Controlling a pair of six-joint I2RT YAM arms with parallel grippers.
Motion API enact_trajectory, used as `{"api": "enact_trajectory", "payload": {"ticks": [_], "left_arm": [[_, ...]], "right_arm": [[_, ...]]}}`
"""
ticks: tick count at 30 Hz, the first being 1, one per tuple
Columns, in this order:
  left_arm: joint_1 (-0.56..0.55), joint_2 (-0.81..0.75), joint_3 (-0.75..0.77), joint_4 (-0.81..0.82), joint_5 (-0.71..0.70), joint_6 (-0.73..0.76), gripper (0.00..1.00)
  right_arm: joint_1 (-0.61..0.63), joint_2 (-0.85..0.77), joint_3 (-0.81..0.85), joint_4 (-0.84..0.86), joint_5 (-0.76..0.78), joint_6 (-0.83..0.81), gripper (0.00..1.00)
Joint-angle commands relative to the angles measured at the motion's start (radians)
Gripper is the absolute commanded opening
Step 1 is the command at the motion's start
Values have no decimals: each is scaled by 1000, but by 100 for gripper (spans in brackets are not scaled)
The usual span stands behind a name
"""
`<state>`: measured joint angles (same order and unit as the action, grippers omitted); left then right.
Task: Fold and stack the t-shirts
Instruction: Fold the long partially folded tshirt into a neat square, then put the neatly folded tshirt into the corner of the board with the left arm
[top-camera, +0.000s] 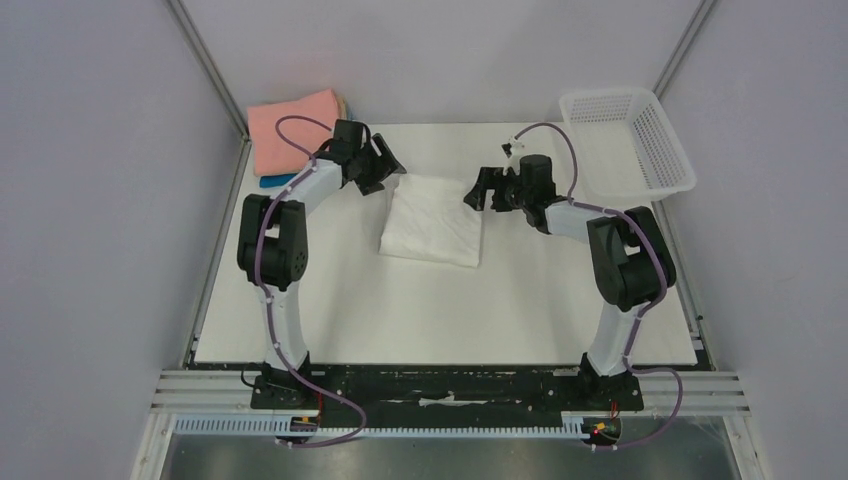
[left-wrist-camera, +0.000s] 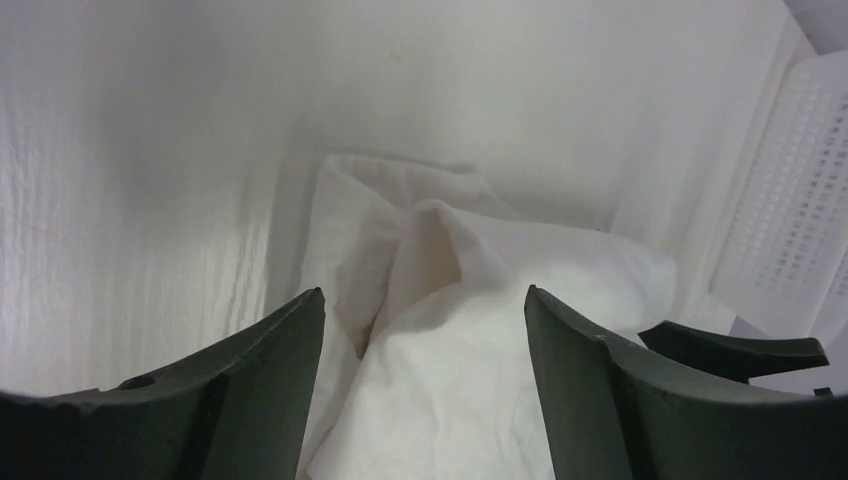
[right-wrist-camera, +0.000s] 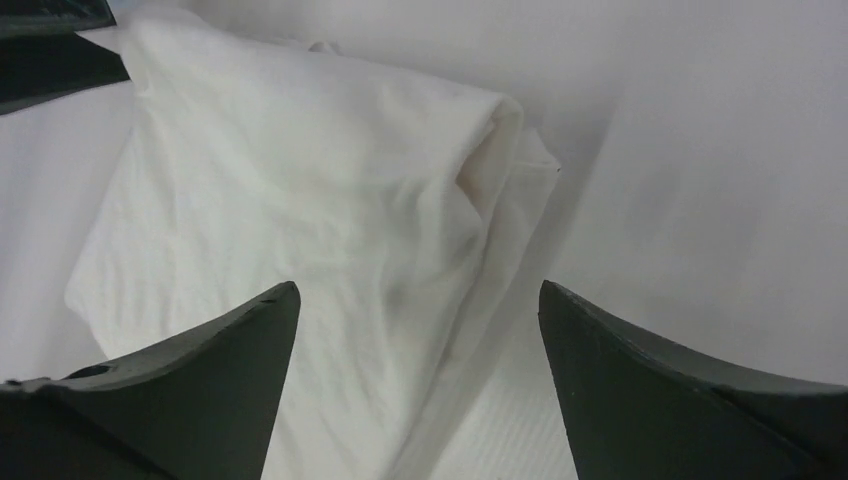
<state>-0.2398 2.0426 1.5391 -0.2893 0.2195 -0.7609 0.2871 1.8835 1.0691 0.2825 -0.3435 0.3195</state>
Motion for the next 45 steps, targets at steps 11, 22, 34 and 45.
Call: {"api": "enact_trajectory", "payload": {"ticks": [11,22,34,45], "left_arm": [[-62,-94,-23,74,196,78,82],[-66,238,252,-21,135,74,83],[-61,298,229,-146,-28,48,84],[-71,66,222,-200,-15,99,84]], "right_arm": [[23,-228,-188,256,-125,48,98],[32,150,70,433,-201,116,98],[30,354,170,175,55,144,98],[30,91,242,-117,163,-75,98]]}}
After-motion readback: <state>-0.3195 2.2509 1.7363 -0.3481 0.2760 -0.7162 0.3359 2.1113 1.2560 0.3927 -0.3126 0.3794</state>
